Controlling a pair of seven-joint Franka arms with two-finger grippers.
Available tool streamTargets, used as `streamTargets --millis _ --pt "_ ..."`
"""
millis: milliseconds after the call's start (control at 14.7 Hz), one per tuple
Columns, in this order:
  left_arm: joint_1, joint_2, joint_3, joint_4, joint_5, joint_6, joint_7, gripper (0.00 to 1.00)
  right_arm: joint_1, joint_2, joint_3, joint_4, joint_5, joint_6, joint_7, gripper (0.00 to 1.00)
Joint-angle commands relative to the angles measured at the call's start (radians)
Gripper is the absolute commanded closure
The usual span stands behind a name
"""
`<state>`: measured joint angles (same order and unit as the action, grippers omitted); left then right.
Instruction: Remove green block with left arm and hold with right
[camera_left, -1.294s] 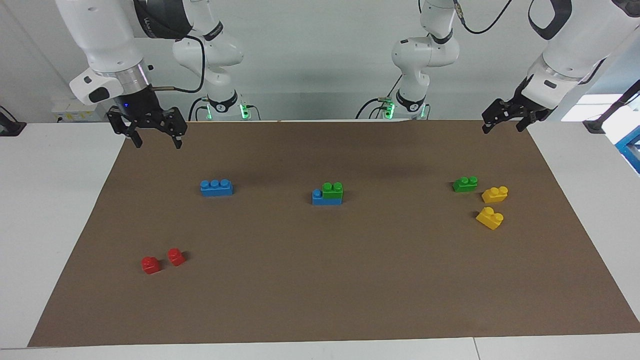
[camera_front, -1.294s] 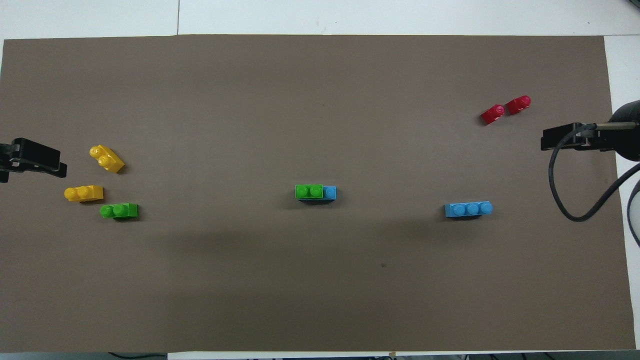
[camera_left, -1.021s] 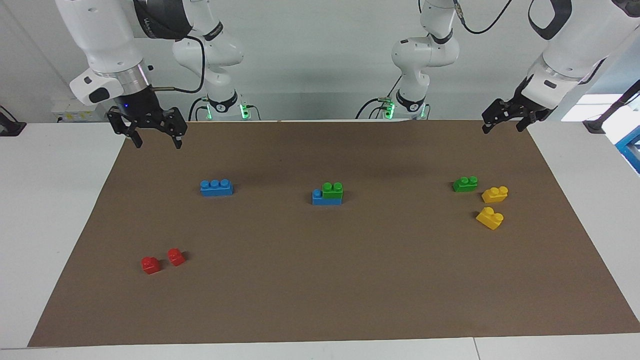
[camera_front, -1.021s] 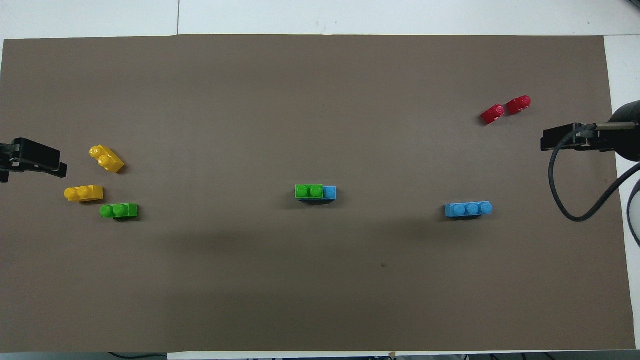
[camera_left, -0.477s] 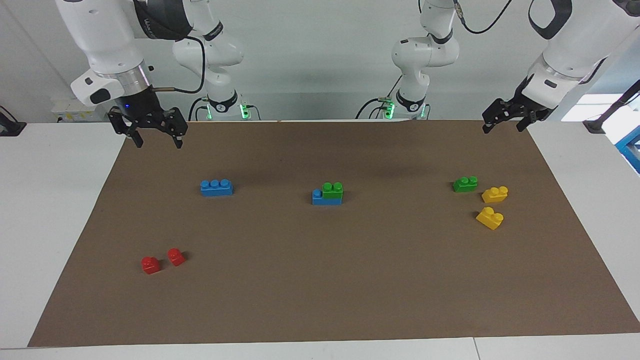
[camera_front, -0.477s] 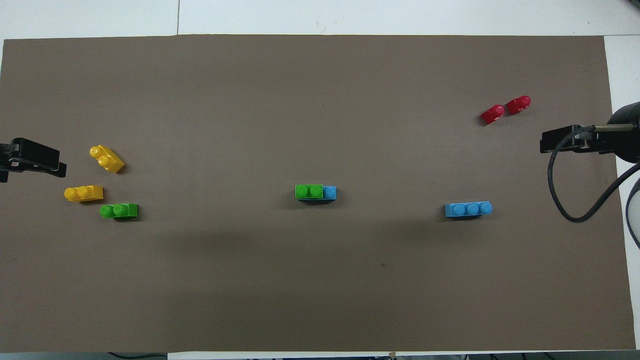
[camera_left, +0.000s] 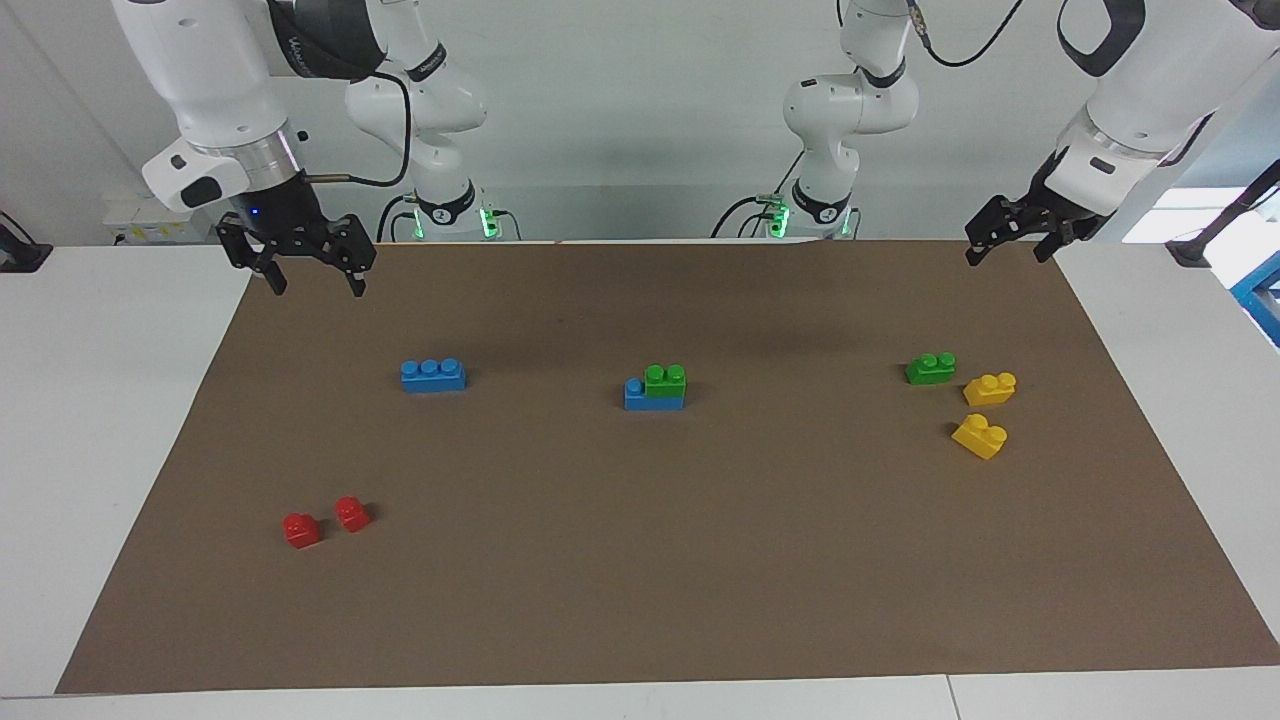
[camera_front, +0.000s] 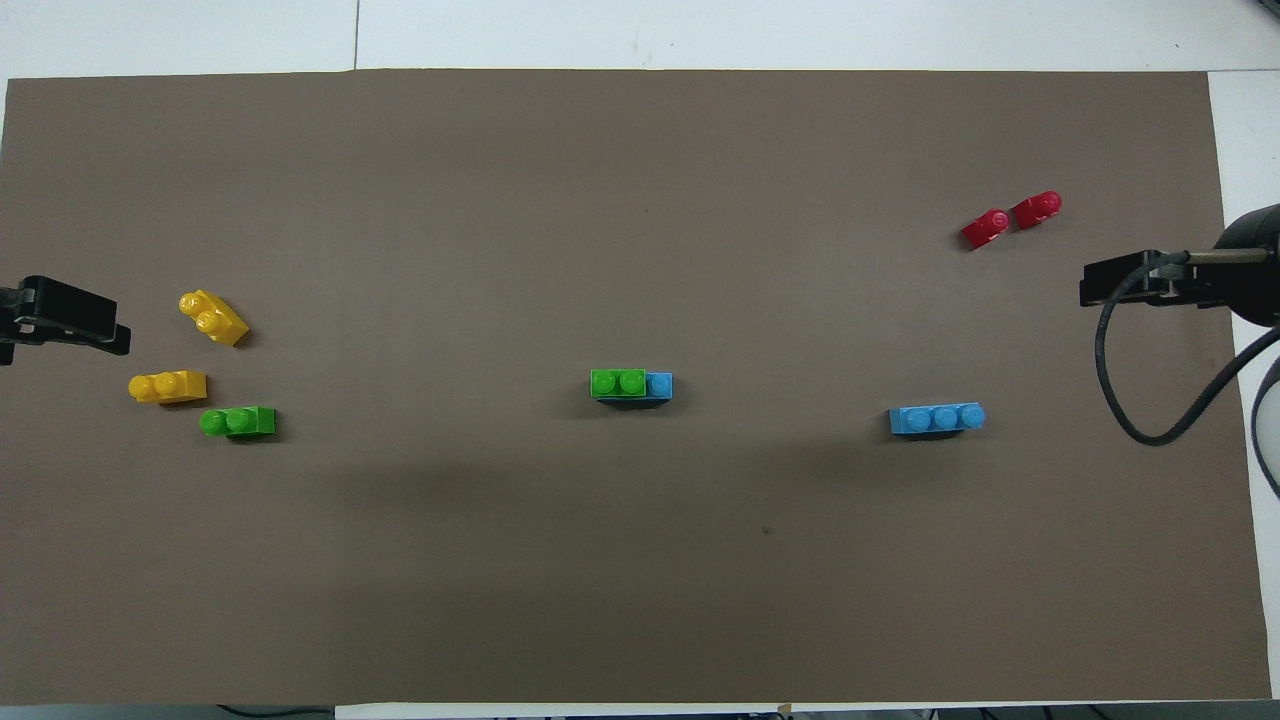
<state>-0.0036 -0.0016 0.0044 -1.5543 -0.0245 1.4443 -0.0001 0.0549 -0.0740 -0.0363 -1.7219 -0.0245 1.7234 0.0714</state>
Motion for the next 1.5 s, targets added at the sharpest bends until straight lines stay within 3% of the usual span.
streamTargets --millis 0,340,749,1157,1430 --pt "0.004 -0.012 0.0 -0.003 0.014 0.005 -0.001 0.0 -0.013 -0.026 0.003 -0.027 0.002 -0.004 -0.018 0.0" --pt "0.001 -0.021 0.0 -0.021 0.014 0.005 -0.027 0.0 -0.009 -0.026 0.003 -0.027 0.002 0.012 -0.015 0.0" --pt "-0.024 -0.026 -0.006 -0.03 0.001 0.007 -0.222 0.0 -0.01 -0.026 0.003 -0.03 0.002 0.012 0.02 0.0" --pt "-0.143 -0.034 -0.006 -0.043 0.001 0.011 -0.602 0.0 0.016 -0.055 0.012 -0.083 0.024 0.005 0.365 0.0" --pt "-0.264 -0.061 -0.006 -0.096 -0.002 0.037 -1.013 0.0 0.049 -0.056 0.013 -0.125 0.221 0.05 0.75 0.01"
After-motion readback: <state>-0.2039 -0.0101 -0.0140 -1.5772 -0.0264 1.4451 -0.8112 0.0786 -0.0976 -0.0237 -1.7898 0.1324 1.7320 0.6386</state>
